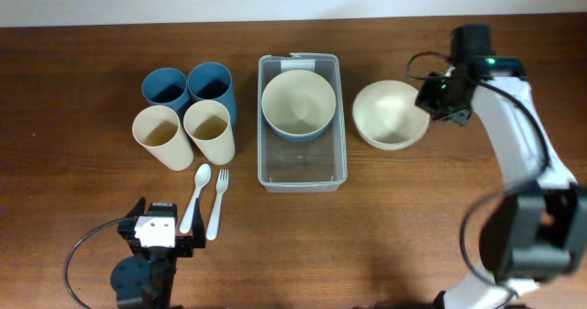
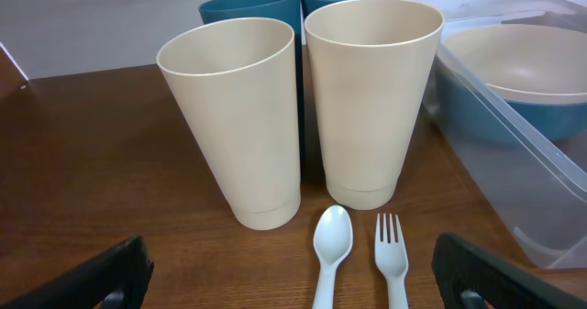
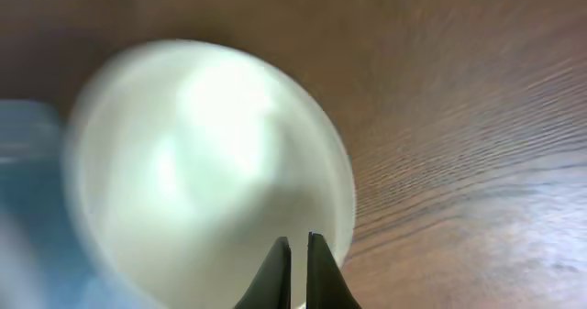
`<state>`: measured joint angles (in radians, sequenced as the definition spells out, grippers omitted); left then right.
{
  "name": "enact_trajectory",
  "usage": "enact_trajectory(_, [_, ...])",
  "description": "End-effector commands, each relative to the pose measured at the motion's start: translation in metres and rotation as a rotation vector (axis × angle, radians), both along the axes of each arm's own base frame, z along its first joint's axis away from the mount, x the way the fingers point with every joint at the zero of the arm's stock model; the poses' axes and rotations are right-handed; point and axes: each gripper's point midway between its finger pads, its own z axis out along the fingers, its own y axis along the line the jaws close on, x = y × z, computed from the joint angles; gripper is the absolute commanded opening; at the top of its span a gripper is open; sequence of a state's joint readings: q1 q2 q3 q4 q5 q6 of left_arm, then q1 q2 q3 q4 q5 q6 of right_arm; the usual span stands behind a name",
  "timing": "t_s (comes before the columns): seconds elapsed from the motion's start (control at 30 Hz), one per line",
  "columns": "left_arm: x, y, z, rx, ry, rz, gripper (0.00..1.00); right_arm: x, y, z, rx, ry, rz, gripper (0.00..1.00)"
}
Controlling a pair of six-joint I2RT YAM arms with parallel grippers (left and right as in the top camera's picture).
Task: Pack container
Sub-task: 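Move the right gripper to the remaining cream bowl on the right, then lower the right gripper onto the cream bowl rim and grasp it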
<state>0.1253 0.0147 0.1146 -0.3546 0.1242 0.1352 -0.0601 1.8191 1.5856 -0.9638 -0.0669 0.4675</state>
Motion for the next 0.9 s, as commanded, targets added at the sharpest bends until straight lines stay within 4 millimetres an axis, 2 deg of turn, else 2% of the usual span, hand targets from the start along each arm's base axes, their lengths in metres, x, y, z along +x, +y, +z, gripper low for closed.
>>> enact_trajectory(0.0, [0.0,-0.003,-0.001,0.01,-0.004,-0.017,1.0,-0.003,0.002,0.035,-0.035,-0.087,-0.009,0.04])
enact_trajectory(0.1, [0.0,-0.003,-0.001,0.01,-0.004,-0.017,0.99,-0.005,0.001,0.035,-0.038,-0.08,-0.009,0.04])
enact_trajectory(0.27, [0.0,-0.003,-0.001,0.01,-0.004,-0.017,1.0,-0.008,0.001,0.014,-0.037,-0.013,-0.007,0.04])
enact_trajectory(0.3, [0.0,-0.003,-0.001,0.01,-0.004,-0.017,1.0,-0.009,0.002,0.012,-0.036,-0.006,-0.007,0.2])
enact_trajectory(0.33, [0.0,-0.003,-0.001,0.01,-0.004,-0.017,1.0,-0.011,0.001,0.005,-0.038,0.013,-0.008,0.51])
enact_trajectory(0.37, [0.0,-0.003,-0.001,0.01,-0.004,-0.017,0.99,-0.013,0.001,-0.001,-0.038,0.028,-0.008,0.61])
enact_trajectory(0.4, [0.0,-0.003,-0.001,0.01,-0.005,-0.018,1.0,-0.014,0.0,-0.009,-0.044,0.049,-0.011,0.64])
enact_trajectory(0.7, [0.0,-0.003,-0.001,0.01,-0.004,-0.017,1.0,-0.02,-0.005,-0.072,-0.063,0.19,-0.015,0.71])
enact_trajectory(0.83, [0.0,-0.003,-0.001,0.01,-0.004,-0.017,0.99,-0.018,-0.004,-0.098,-0.06,0.234,-0.013,0.67])
enact_trajectory(0.87, [0.0,-0.003,0.0,0.01,-0.005,-0.017,1.0,-0.018,-0.004,-0.103,-0.06,0.245,-0.013,0.63])
